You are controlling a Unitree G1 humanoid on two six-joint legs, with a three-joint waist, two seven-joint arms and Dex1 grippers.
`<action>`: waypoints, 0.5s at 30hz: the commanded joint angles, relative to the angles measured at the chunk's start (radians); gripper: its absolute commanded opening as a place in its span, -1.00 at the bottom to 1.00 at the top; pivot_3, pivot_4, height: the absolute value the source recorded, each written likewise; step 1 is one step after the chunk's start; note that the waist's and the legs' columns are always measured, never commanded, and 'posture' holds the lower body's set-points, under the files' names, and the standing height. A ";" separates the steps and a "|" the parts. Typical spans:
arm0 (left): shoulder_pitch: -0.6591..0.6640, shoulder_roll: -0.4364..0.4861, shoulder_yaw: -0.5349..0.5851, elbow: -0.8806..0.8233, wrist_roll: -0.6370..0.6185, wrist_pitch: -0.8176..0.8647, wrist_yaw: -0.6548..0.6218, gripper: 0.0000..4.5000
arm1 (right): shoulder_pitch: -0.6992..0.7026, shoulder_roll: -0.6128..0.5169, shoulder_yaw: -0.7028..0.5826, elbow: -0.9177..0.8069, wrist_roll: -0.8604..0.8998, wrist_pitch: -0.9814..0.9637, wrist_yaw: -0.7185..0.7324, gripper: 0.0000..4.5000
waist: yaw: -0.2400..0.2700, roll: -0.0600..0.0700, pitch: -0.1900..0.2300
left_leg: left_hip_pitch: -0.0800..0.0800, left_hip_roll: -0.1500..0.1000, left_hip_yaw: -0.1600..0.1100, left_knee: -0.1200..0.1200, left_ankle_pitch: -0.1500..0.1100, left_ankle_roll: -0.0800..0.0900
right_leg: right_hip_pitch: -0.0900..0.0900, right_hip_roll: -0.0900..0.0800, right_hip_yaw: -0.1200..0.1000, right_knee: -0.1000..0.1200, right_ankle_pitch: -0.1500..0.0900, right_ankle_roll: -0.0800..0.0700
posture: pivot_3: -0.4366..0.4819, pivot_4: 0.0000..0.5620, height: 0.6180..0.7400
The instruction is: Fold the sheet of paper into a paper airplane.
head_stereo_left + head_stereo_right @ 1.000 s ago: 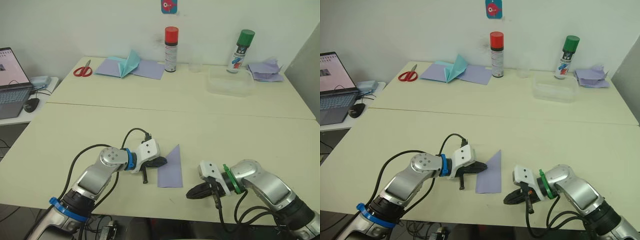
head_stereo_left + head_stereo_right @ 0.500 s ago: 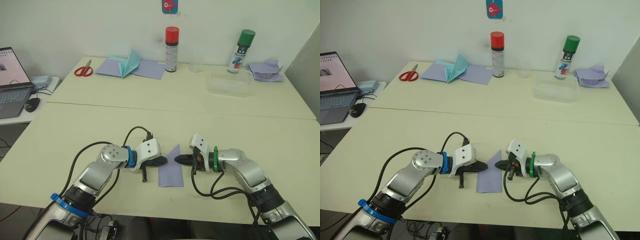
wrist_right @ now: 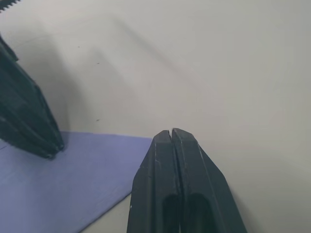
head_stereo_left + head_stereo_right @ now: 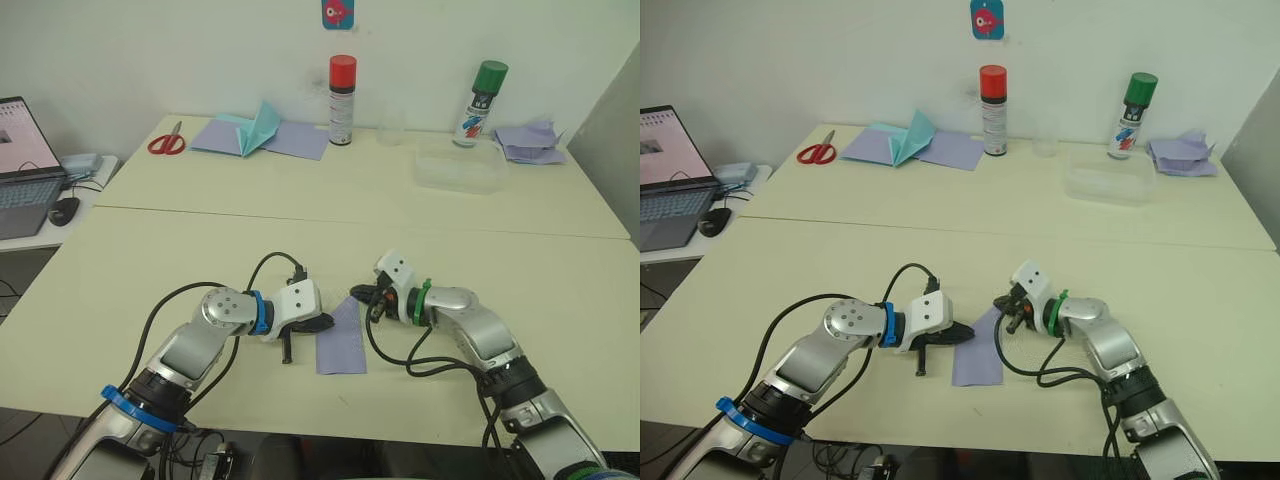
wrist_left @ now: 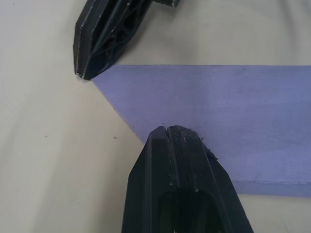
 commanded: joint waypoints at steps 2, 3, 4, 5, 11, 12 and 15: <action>0.052 0.028 -0.063 0.098 0.080 0.042 -0.012 -1.00 | 0.005 -0.012 -0.037 0.068 -0.049 -0.033 -0.062 -0.99 | 0.000 0.001 -0.001 | 0.000 0.000 0.000 0.000 0.000 0.000 | 0.000 0.000 0.000 0.000 0.000 0.000 | -0.05 -0.47 1.00; 0.051 0.027 -0.063 0.099 0.081 0.042 -0.011 -1.00 | 0.009 -0.014 -0.041 0.063 -0.047 -0.043 -0.064 -0.99 | 0.000 0.001 -0.001 | 0.000 0.000 0.000 0.000 0.000 0.000 | 0.000 0.000 0.000 0.000 0.000 0.000 | -0.05 -0.47 1.00; 0.051 0.026 -0.064 0.100 0.081 0.042 -0.011 -1.00 | 0.016 -0.014 -0.051 0.044 -0.039 -0.053 -0.060 -0.99 | 0.000 0.001 -0.001 | 0.000 0.000 0.000 0.000 0.000 0.000 | 0.000 0.000 0.000 0.000 0.000 0.000 | -0.05 -0.47 1.00; 0.050 0.024 -0.064 0.101 0.080 0.042 -0.010 -1.00 | 0.021 -0.015 -0.060 0.023 -0.030 -0.060 -0.055 -0.99 | 0.000 0.001 -0.001 | 0.000 0.000 0.000 0.000 0.000 0.000 | 0.000 0.000 0.000 0.000 0.000 0.000 | -0.05 -0.47 1.00; 0.041 -0.006 -0.052 0.104 0.057 0.056 -0.008 -1.00 | 0.068 -0.031 -0.080 -0.104 0.019 -0.153 0.037 -0.99 | 0.001 0.002 0.000 | -0.001 -0.001 0.000 0.000 0.000 0.000 | 0.000 0.000 0.000 0.000 0.000 0.000 | -0.05 -0.47 1.00; 0.037 -0.009 -0.049 0.106 0.055 0.058 -0.009 -1.00 | 0.077 -0.038 -0.075 -0.133 0.031 -0.151 0.059 -0.99 | 0.001 0.003 0.000 | -0.001 -0.001 0.000 0.000 0.000 0.000 | 0.000 0.000 0.000 0.000 0.000 0.000 | -0.05 -0.47 1.00; 0.033 -0.014 -0.041 0.110 0.054 0.057 -0.011 -1.00 | 0.116 -0.074 -0.039 -0.228 0.047 -0.125 0.127 -0.99 | 0.001 0.003 0.000 | -0.001 -0.001 0.000 0.000 0.000 0.000 | 0.000 0.000 0.000 0.000 0.000 0.000 | -0.05 -0.47 1.00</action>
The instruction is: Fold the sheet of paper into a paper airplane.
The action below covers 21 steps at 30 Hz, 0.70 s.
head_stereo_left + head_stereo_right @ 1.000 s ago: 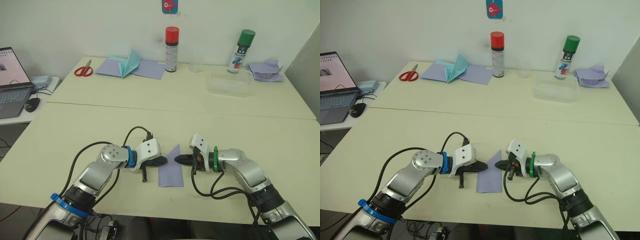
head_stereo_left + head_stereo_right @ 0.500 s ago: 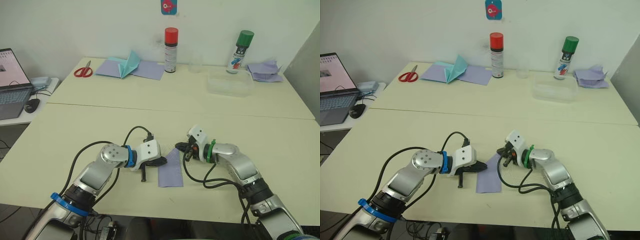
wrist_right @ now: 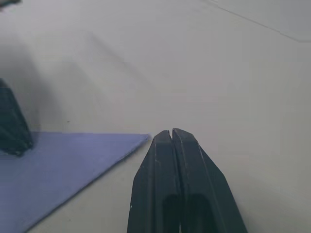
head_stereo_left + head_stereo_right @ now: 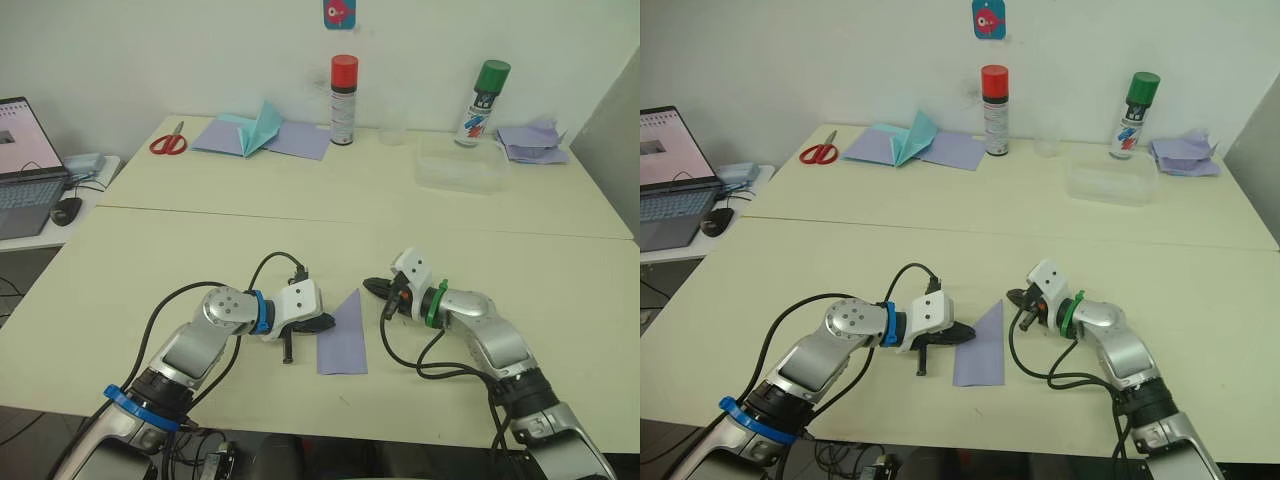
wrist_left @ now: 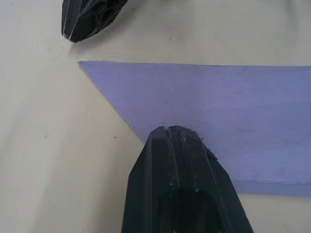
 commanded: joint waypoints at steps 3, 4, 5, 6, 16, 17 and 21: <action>0.039 0.001 -0.037 0.096 0.045 0.052 -0.002 -1.00 | 0.051 -0.057 0.066 -0.166 0.025 0.023 0.108 -0.99 | 0.000 0.000 0.000 | 0.000 0.000 0.000 0.000 0.000 0.000 | 0.000 0.000 0.000 0.000 0.000 0.000 | -0.05 -0.47 1.00; 0.039 -0.001 -0.030 0.095 0.041 0.050 0.000 -1.00 | 0.058 -0.065 0.080 -0.173 0.020 0.037 0.116 -0.99 | 0.000 0.000 0.000 | 0.000 0.000 0.000 0.000 0.000 0.000 | 0.000 0.000 0.000 0.000 0.000 0.000 | -0.05 -0.47 1.00; 0.039 0.000 -0.019 0.088 0.032 0.051 0.001 -1.00 | 0.062 -0.074 0.102 -0.173 0.004 0.055 0.117 -0.99 | 0.000 0.000 0.000 | 0.000 0.000 0.000 0.000 0.000 0.000 | 0.000 0.000 0.000 0.000 0.000 0.000 | -0.05 -0.47 1.00; 0.039 0.001 -0.006 0.079 0.022 0.052 0.000 -1.00 | 0.064 -0.084 0.124 -0.167 -0.014 0.064 0.121 -0.99 | 0.000 0.000 0.000 | 0.000 0.000 0.000 0.000 0.000 0.000 | 0.000 0.000 0.000 0.000 0.000 0.000 | -0.05 -0.47 1.00; -0.064 0.109 0.137 0.123 -0.056 -0.078 -0.115 -0.69 | 0.029 -0.090 0.181 -0.059 -0.092 0.044 0.115 -1.00 | -0.006 -0.002 0.005 | 0.000 0.002 -0.001 -0.001 0.000 0.000 | -0.002 0.002 -0.001 0.000 0.000 0.000 | -0.05 -0.47 1.00; -0.092 0.111 0.134 0.154 -0.047 -0.111 -0.131 -0.53 | 0.026 -0.089 0.179 -0.054 -0.089 0.043 0.117 -1.00 | -0.006 -0.003 0.006 | -0.001 0.002 -0.001 -0.001 0.000 0.000 | -0.002 0.002 -0.001 0.000 0.000 0.000 | -0.05 -0.47 1.00; -0.200 0.080 0.100 0.310 0.011 -0.300 -0.167 0.00 | 0.019 -0.076 0.169 -0.037 -0.081 0.038 0.120 -1.00 | -0.003 -0.005 0.007 | -0.001 0.001 0.001 0.000 0.000 0.000 | -0.003 0.002 0.000 0.000 0.000 0.000 | -0.05 -0.47 1.00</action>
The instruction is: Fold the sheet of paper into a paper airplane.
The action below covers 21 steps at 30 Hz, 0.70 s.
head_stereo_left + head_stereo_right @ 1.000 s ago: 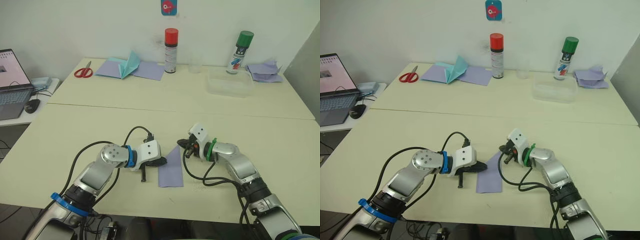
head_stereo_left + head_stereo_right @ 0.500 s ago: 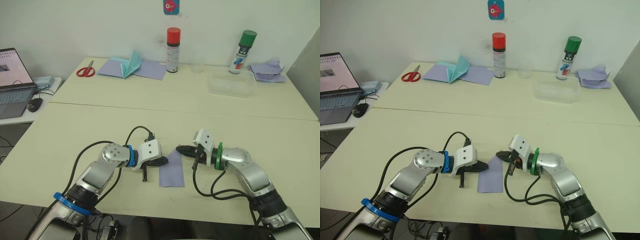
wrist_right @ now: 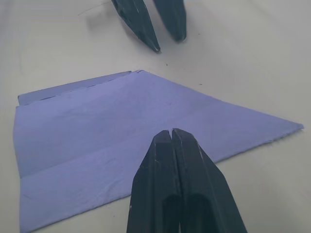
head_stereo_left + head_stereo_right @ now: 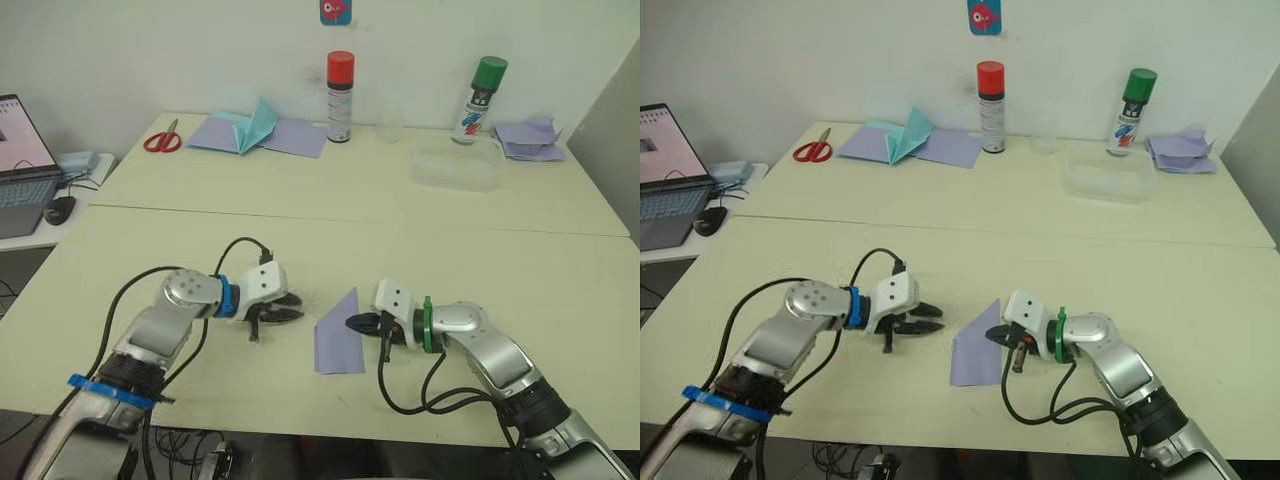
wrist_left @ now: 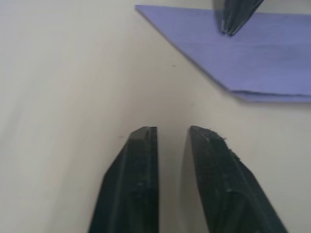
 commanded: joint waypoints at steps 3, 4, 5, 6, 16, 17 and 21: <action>-0.154 -0.076 -0.037 0.222 0.087 -0.348 -0.032 0.46 | -0.002 0.016 -0.022 0.039 0.000 0.012 -0.013 -1.00 | 0.004 -0.001 0.000 | 0.000 -0.001 0.001 0.000 0.000 0.000 | 0.000 0.000 0.000 0.000 0.000 0.000 | -0.05 -0.47 1.00; -0.188 -0.091 -0.051 0.279 0.114 -0.428 -0.034 0.57 | -0.002 0.019 -0.030 0.035 0.007 0.014 -0.013 -1.00 | 0.006 -0.001 0.001 | -0.001 -0.001 0.001 0.000 0.000 0.000 | 0.000 0.000 0.000 0.000 0.000 0.000 | -0.05 -0.47 1.00; -0.224 -0.103 -0.070 0.340 0.142 -0.507 -0.040 0.73 | -0.004 0.021 -0.037 0.033 0.013 0.017 -0.013 -1.00 | 0.007 -0.001 0.001 | -0.001 -0.001 0.001 0.000 0.000 0.000 | 0.000 0.000 0.000 0.000 0.000 0.000 | -0.05 -0.47 1.00; -0.255 -0.117 -0.084 0.395 0.165 -0.578 -0.042 0.87 | -0.004 0.020 -0.041 0.030 0.015 0.019 -0.012 -1.00 | 0.007 -0.001 0.001 | -0.002 -0.001 0.001 0.001 0.000 0.000 | -0.001 0.000 0.000 0.000 0.000 0.000 | -0.05 -0.47 1.00; -0.450 -0.251 -0.167 0.749 0.257 -1.037 -0.078 0.87 | 0.010 0.020 -0.073 0.017 0.022 0.061 -0.039 -1.00 | 0.008 -0.001 0.001 | -0.016 -0.003 0.000 0.003 0.000 0.000 | -0.012 0.001 -0.001 0.001 0.004 -0.003 | -0.05 -0.47 1.00; -0.457 -0.261 -0.165 0.763 0.250 -1.054 -0.088 0.87 | 0.012 0.023 -0.078 0.016 0.024 0.067 -0.044 -1.00 | 0.008 -0.001 0.001 | -0.016 -0.004 0.000 0.004 0.000 0.000 | -0.012 0.001 -0.002 0.001 0.004 -0.003 | -0.05 -0.47 1.00; -0.478 -0.288 -0.158 0.805 0.227 -1.109 -0.143 0.87 | 0.015 0.024 -0.100 0.012 0.034 0.083 -0.056 -1.00 | 0.008 -0.001 0.001 | -0.016 -0.004 0.000 0.004 0.000 0.000 | -0.013 0.001 -0.003 0.001 0.004 -0.002 | -0.05 -0.47 1.00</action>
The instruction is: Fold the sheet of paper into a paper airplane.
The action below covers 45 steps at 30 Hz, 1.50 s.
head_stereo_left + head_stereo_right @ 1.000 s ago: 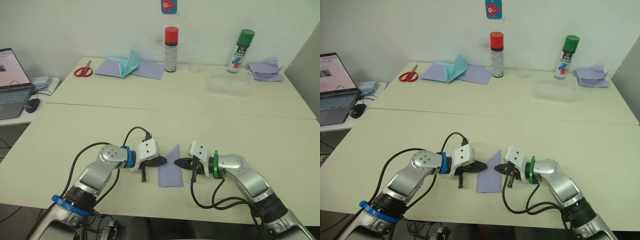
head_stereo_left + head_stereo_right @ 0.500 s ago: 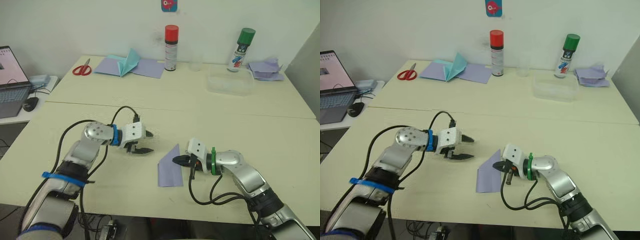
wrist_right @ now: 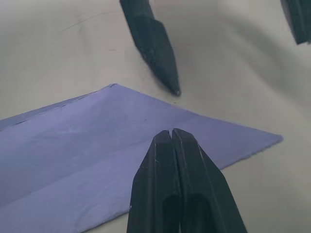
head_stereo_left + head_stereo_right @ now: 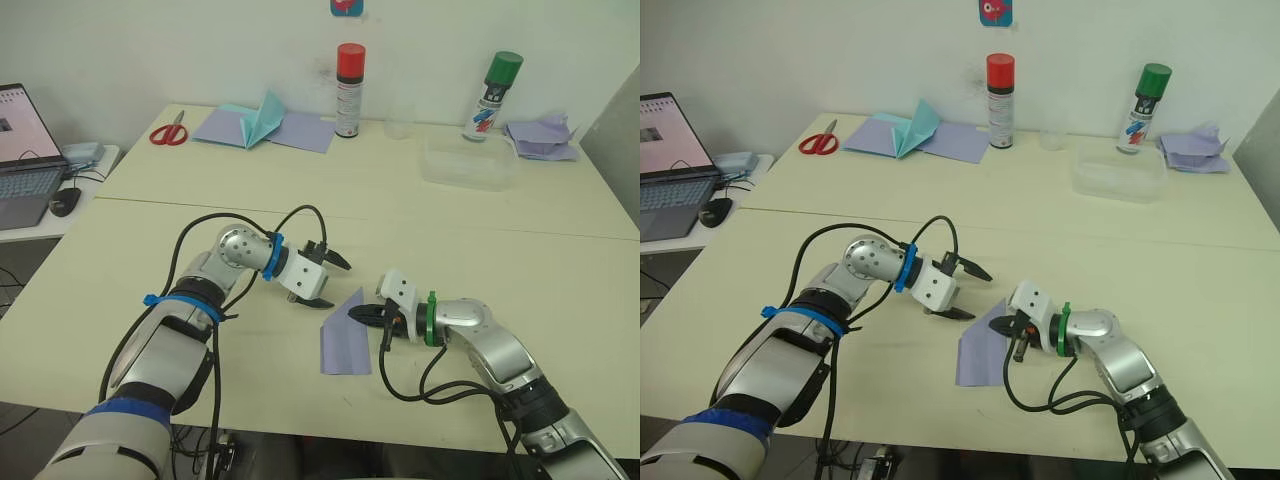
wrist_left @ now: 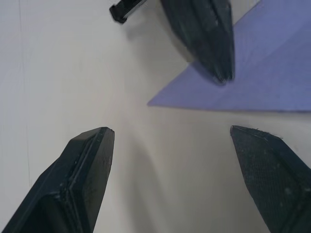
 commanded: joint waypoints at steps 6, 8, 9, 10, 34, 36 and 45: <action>-0.031 -0.033 -0.005 0.052 -0.033 -0.098 -0.099 0.87 | 0.019 -0.035 -0.055 -0.020 0.025 0.048 -0.009 -1.00 | 0.000 0.000 0.000 | 0.000 0.000 0.000 0.000 0.000 0.000 | 0.000 0.000 0.000 0.000 0.000 0.000 | -0.05 -0.47 1.00; -0.029 -0.038 -0.003 0.052 -0.050 -0.110 -0.123 0.87 | 0.023 -0.042 -0.058 -0.036 0.033 0.056 -0.003 -1.00 | 0.000 0.000 0.000 | 0.000 0.000 0.000 0.000 0.000 0.000 | 0.000 0.000 0.000 0.000 0.000 0.000 | -0.05 -0.47 1.00; -0.027 -0.039 -0.003 0.053 -0.059 -0.116 -0.135 0.87 | 0.025 -0.042 -0.057 -0.041 0.034 0.059 -0.002 -1.00 | 0.000 0.000 0.000 | 0.000 0.000 0.000 0.000 0.000 0.000 | 0.000 0.000 -0.001 0.000 0.000 0.000 | -0.05 -0.47 1.00; -0.026 -0.041 -0.002 0.053 -0.068 -0.123 -0.147 0.87 | 0.026 -0.041 -0.056 -0.044 0.034 0.061 -0.003 -1.00 | 0.000 0.000 0.000 | 0.000 0.000 0.000 0.000 0.000 0.000 | 0.000 0.000 -0.001 0.000 0.000 0.000 | -0.05 -0.47 1.00; 0.165 0.071 0.029 -0.295 -0.065 0.167 -0.124 -0.99 | 0.044 -0.070 -0.177 -0.240 0.198 0.089 0.047 -1.00 | -0.003 0.000 0.000 | -0.001 0.002 -0.001 0.001 0.000 0.000 | 0.000 0.002 0.000 0.002 0.000 -0.001 | -0.05 -0.47 1.00; 0.234 0.134 0.048 -0.473 -0.063 0.367 -0.108 -0.99 | 0.049 -0.100 -0.177 -0.257 0.197 0.082 0.060 -1.00 | -0.004 0.000 0.000 | -0.001 0.002 -0.002 0.001 0.000 0.000 | 0.000 0.002 0.000 0.002 0.000 -0.001 | -0.05 -0.47 1.00; 0.458 0.343 0.137 -1.175 -0.024 1.214 -0.033 -0.99 | 0.065 -0.140 -0.168 -0.247 0.183 0.024 0.068 -1.00 | -0.002 0.002 0.001 | 0.000 0.004 -0.004 0.001 0.000 0.000 | -0.001 0.002 0.000 0.006 -0.001 0.000 | -0.05 -0.47 1.00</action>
